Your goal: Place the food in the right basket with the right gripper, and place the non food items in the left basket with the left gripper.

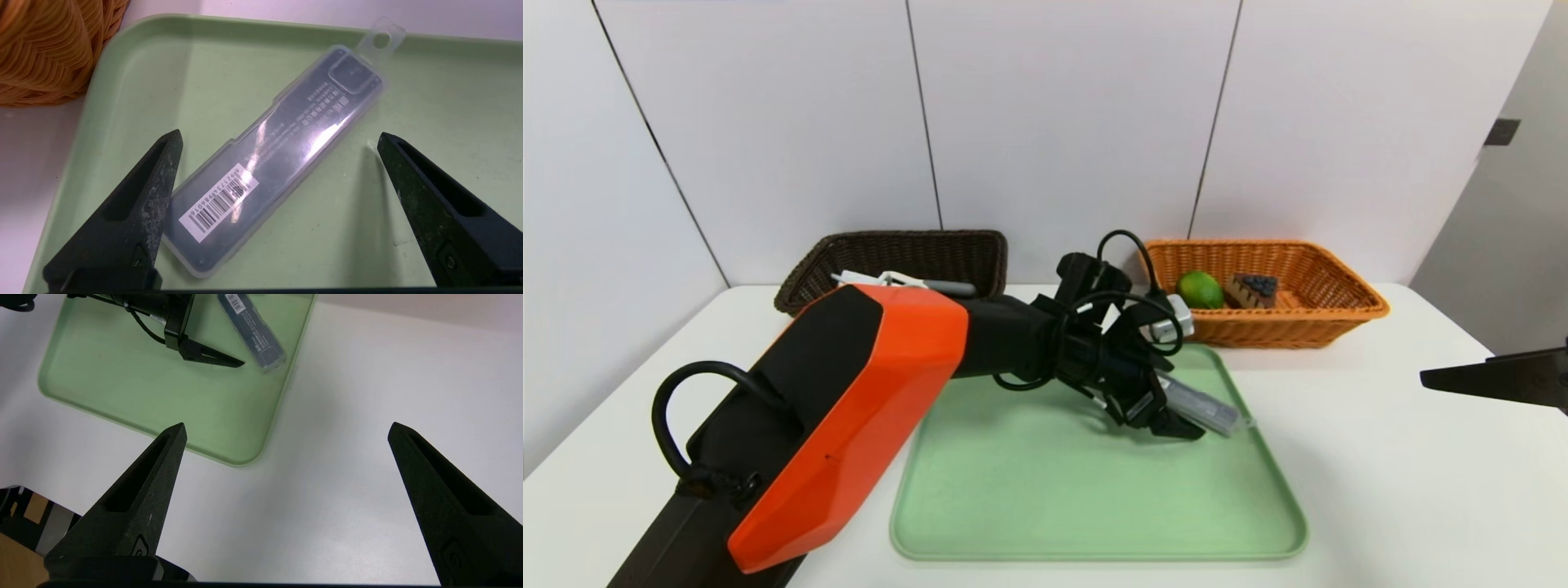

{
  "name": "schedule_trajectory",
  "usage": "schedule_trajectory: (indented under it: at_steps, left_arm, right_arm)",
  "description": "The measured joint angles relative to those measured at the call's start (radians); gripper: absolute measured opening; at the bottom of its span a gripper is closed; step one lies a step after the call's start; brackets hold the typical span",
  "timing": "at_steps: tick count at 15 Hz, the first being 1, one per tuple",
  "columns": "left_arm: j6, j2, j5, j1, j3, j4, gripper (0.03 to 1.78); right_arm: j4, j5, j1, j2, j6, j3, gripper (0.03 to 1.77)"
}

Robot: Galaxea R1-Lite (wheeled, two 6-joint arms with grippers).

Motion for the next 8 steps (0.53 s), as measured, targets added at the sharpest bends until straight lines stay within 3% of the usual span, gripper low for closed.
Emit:
schedule_trajectory:
  at_steps: [8]
  left_arm:
    - [0.000, 0.005, 0.000, 0.000, 0.000, 0.001, 1.69]
  right_arm:
    - [0.000, 0.001, 0.000, -0.001, 0.000, 0.000, 1.70]
